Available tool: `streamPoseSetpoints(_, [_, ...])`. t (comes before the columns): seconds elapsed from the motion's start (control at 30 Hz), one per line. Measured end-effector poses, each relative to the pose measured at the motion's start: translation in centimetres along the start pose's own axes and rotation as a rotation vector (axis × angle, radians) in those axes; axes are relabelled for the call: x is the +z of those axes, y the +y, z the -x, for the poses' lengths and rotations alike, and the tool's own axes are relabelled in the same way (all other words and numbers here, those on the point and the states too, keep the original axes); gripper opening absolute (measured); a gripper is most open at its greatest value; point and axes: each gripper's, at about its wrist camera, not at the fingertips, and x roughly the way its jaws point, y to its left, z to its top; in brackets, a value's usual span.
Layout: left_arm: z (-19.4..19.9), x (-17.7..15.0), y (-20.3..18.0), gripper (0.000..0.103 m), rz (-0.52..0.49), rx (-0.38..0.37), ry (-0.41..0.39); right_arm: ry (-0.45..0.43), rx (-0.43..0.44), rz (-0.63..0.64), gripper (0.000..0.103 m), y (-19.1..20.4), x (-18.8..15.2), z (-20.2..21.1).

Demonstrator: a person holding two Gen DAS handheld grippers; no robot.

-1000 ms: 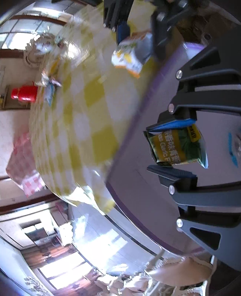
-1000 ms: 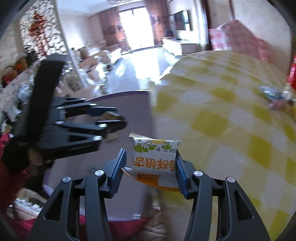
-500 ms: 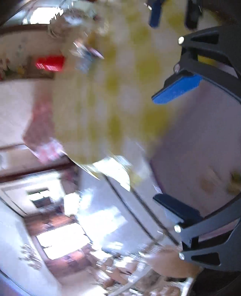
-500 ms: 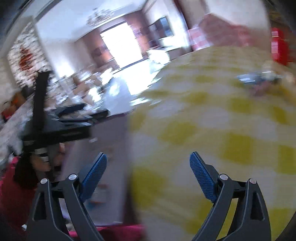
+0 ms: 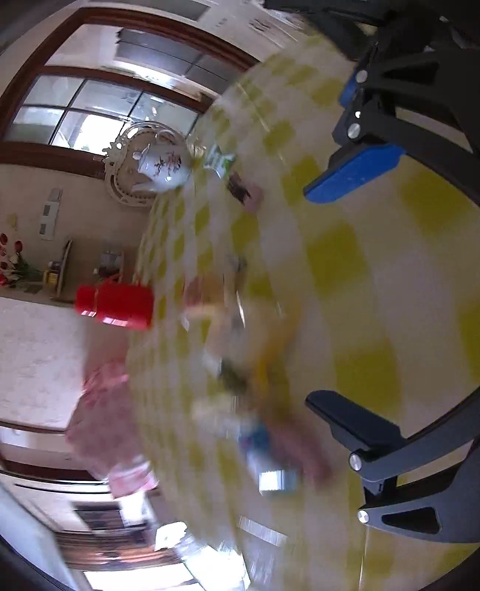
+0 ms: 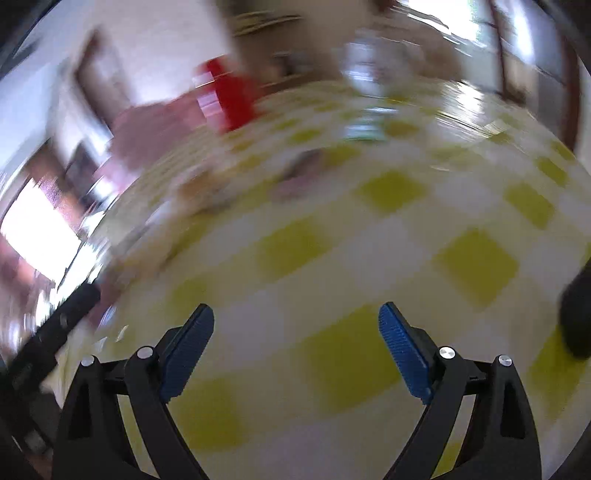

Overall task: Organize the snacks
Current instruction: 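Grasp the green-and-white lemon-print packet with the right gripper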

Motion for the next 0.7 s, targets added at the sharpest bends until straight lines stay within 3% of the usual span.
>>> streamPoseSetpoints(0.2, [-6.2, 0.5, -3.5, 0.101, -0.025, -0.041, 0.026, -0.049, -0.108, -0.108, 0.088, -4.8, 7.3, -4.5])
streamPoseSetpoints(0.3, [-5.6, 0.4, -1.8, 0.101, 0.032, -0.15, -0.006, -0.07, -0.152, -0.171, 0.088, -6.2, 11.9, -8.7])
streamPoseSetpoints(0.4, [-5.6, 0.6, 0.7, 0.101, 0.121, -0.185, 0.017, -0.045, -0.214, -0.212, 0.088, -6.5, 16.0, -13.0])
streamPoseSetpoints(0.53, [-6.8, 0.6, 2.1, 0.101, 0.235, -0.193, 0.078, -0.031, -0.319, -0.176, 0.088, -5.1, 20.5, -17.7])
streamPoseSetpoints(0.63, [-6.8, 0.7, 1.9, 0.101, 0.232, -0.197, 0.081, 0.031, -0.483, -0.079, 0.089, -3.2, 21.9, -20.6])
streamPoseSetpoints(0.7, [-7.0, 0.8, 1.7, 0.101, 0.222, -0.201, 0.087, 0.022, -0.488, -0.041, 0.068, -2.5, 21.5, -20.2])
